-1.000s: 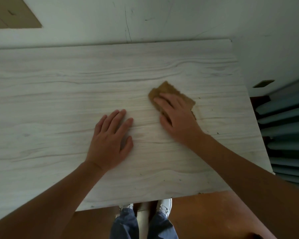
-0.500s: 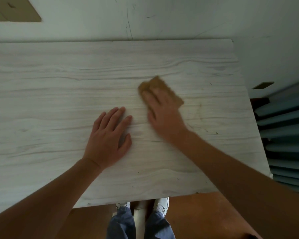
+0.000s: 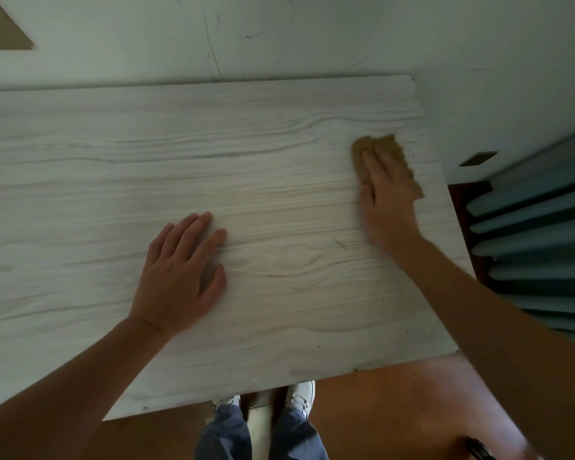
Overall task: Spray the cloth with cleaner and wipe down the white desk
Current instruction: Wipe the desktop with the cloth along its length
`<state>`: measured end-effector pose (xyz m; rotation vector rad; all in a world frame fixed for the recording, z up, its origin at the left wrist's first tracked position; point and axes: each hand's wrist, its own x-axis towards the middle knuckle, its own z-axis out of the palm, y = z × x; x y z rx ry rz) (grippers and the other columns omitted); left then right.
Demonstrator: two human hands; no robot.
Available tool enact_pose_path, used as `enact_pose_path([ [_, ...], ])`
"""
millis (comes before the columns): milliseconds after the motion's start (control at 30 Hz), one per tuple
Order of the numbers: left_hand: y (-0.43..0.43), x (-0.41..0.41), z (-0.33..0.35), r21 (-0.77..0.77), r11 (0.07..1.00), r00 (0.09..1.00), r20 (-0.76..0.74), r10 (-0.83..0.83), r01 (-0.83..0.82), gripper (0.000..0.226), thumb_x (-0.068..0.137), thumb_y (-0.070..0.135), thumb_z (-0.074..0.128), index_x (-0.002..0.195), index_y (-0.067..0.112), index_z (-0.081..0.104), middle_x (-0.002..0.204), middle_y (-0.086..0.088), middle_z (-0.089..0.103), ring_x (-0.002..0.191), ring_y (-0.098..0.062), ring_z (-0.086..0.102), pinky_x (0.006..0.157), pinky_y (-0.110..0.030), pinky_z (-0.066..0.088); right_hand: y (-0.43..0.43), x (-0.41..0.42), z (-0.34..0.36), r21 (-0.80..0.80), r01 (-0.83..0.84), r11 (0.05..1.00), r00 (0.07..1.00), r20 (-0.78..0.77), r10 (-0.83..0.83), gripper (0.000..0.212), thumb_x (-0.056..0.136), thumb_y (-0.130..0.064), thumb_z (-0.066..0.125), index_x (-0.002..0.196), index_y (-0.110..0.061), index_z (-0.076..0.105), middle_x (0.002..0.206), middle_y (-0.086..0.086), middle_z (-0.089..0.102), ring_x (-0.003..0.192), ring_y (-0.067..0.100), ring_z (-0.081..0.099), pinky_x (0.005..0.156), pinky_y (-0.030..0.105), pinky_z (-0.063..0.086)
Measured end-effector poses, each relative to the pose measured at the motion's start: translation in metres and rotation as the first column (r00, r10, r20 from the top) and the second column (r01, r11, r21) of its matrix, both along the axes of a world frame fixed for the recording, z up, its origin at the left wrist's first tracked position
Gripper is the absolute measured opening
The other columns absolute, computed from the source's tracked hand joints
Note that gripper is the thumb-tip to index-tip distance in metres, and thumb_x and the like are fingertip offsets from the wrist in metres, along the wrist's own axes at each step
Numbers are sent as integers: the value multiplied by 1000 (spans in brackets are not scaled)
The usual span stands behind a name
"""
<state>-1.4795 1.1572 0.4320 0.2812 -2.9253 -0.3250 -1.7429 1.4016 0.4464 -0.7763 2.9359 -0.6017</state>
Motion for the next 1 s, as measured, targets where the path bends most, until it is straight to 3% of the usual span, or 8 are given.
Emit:
enact_pose_path([
  [167, 0, -1, 0, 4, 1000, 1000, 7, -2, 2, 56, 96, 39, 45, 143, 12, 60, 159, -14, 46, 149, -35, 41, 123, -51, 27, -11, 97, -4, -55, -429, 902, 903, -39, 427, 57, 92, -10, 48, 148, -10, 47, 156, 14, 41, 145, 31, 35, 124, 43, 18],
  [300, 0, 0, 0, 3, 1000, 1000, 18, -1, 1, 57, 96, 39, 45, 143, 12, 59, 160, -14, 45, 149, -35, 39, 122, -51, 27, -11, 119, -7, -46, -561, 827, 828, -18, 561, 51, 99, -17, 46, 150, -15, 45, 158, 7, 40, 147, 26, 34, 123, 40, 21],
  [433, 0, 0, -1, -2, 1000, 1000, 29, -2, 2, 57, 96, 39, 44, 144, 12, 59, 160, -14, 45, 149, -36, 40, 121, -53, 29, -7, 44, -15, -7, -373, 928, 927, -45, 373, 52, 97, -22, 41, 148, -14, 49, 152, 13, 46, 139, 33, 43, 120, 39, 19],
  [533, 0, 0, -1, -7, 1000, 1000, 29, -6, 6, 57, 96, 39, 44, 144, 12, 58, 160, -14, 44, 149, -36, 40, 121, -52, 29, 5, -24, -12, 39, -130, 991, 991, -19, 131, 55, 97, -25, 39, 152, -16, 42, 155, 17, 40, 141, 36, 38, 120, 42, 18],
  [633, 0, 0, 0, -7, 1000, 999, 37, -7, 7, 57, 97, 39, 44, 144, 11, 58, 160, -15, 44, 149, -37, 40, 121, -52, 29, 28, -66, -7, 23, 3, 1000, 1000, -21, -2, 56, 98, -24, 37, 153, -14, 38, 157, 18, 37, 144, 35, 34, 122, 48, 20],
  [900, 1, -1, 1, -3, 1000, 999, 53, 4, -4, 59, 96, 40, 43, 143, 10, 59, 159, -15, 45, 148, -38, 40, 119, -52, 29, 83, -31, -7, -26, -17, 1000, 1000, 10, 17, 55, 100, -23, 37, 154, -15, 35, 157, 13, 34, 145, 28, 30, 121, 50, 22],
  [1000, 1, -1, 0, -2, 1000, 999, 52, 4, -4, 59, 95, 40, 43, 142, 10, 60, 158, -15, 46, 147, -38, 40, 117, -52, 30, 103, 14, -5, -48, -78, 996, 997, 0, 78, 54, 99, -20, 42, 152, -16, 39, 156, 8, 36, 144, 23, 33, 124, 39, 17],
])
